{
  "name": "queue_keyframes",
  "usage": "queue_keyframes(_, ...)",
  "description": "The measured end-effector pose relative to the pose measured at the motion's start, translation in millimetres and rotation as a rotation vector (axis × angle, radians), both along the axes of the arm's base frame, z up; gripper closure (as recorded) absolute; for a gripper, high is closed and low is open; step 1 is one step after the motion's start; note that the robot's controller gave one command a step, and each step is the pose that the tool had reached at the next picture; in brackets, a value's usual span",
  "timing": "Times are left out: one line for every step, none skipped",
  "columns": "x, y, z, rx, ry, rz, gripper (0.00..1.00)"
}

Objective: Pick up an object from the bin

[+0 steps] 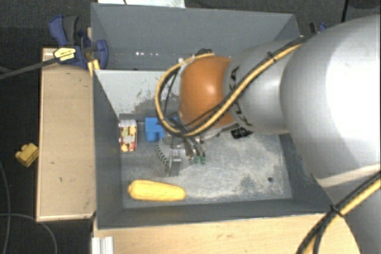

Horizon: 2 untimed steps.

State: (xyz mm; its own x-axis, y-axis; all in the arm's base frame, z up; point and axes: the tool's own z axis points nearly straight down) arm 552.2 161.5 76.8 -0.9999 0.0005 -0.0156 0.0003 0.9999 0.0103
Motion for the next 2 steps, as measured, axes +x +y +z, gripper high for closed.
queue_keyframes(0.0,0.0,0.0,0.000,0.000,-0.001,1.00)
queue_keyframes(-10.6,-1.9,44.4,-0.011,0.019,0.015,1.00)
